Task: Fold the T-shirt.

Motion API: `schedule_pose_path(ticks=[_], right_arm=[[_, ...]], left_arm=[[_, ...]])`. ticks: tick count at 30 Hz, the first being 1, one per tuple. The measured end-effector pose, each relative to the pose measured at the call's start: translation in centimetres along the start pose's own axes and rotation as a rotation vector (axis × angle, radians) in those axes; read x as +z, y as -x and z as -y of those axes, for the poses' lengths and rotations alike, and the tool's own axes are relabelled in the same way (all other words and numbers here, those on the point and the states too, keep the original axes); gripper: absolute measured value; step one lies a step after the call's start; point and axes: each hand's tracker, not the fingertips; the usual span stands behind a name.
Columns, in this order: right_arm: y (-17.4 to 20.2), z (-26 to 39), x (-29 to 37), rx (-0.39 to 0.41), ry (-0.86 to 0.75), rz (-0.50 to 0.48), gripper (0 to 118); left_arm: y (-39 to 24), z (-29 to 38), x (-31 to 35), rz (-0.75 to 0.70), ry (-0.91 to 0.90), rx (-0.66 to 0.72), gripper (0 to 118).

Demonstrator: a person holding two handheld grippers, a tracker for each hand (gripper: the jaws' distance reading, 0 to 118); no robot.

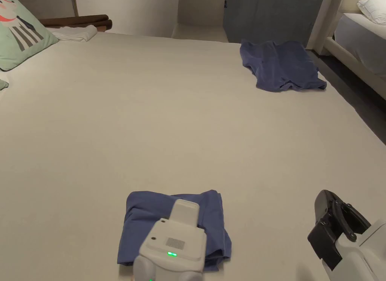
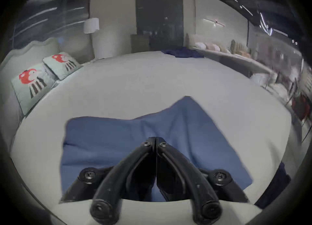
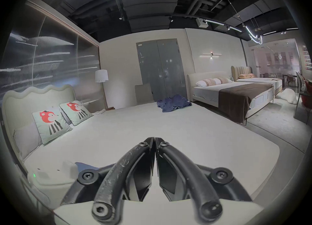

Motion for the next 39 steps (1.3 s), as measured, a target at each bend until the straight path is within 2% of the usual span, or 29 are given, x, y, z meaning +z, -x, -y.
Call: schedule_pose_path(ticks=[3,7,10,15,18,20,24,27,29,31,33,36,38,39], right_arm=[[-0.8,0.1,0.5,0.005,0.002,0.029,0],[-1.6,0.1,0.6,0.012,0.012,0.071,0],[-1.7,-0.3,0.9,0.019,-0.005,0.085,0],[0.5,-1.4,-0.5,0.052,-0.049,0.065,0],[3.7,-1.1,-2.4,0.062,-0.045,-0.031,0],[6.6,0.3,-4.0,0.114,-0.012,-0.086,0],[10.8,4.4,-6.9,0.134,0.143,-0.176,0],[12.5,7.9,-8.7,0.163,0.307,-0.180,0],[13.0,9.9,-9.9,0.182,0.421,-0.145,0],[13.1,11.4,-10.9,0.195,0.507,-0.106,0],[13.2,11.7,-11.0,0.207,0.484,-0.099,0],[13.7,10.7,-11.4,0.260,0.509,-0.101,0],[13.5,10.4,-11.7,0.266,0.521,-0.112,0],[13.4,10.3,-11.8,0.266,0.525,-0.118,0]], left_arm=[[-2.6,-0.8,0.3,0.108,-0.020,0.008,0],[-5.4,-0.7,-0.2,0.231,0.001,-0.078,0],[-4.2,-1.5,1.3,0.325,-0.033,0.013,0],[2.3,-3.5,5.6,0.239,-0.211,0.151,0],[7.7,-3.8,8.3,0.136,-0.319,0.234,0],[10.9,-3.2,9.7,0.039,-0.393,0.241,0],[15.2,-1.4,11.5,-0.096,-0.424,0.256,0],[17.4,0.1,12.2,-0.109,-0.387,0.282,0],[18.5,1.0,12.2,-0.107,-0.348,0.305,0],[19.3,1.8,11.9,-0.061,-0.302,0.339,0],[20.1,2.4,11.3,-0.008,-0.264,0.395,0],[21.9,2.7,9.6,0.159,-0.173,0.498,0],[23.6,2.5,7.5,0.288,-0.055,0.552,1],[24.3,2.5,6.6,0.346,-0.004,0.581,6]])
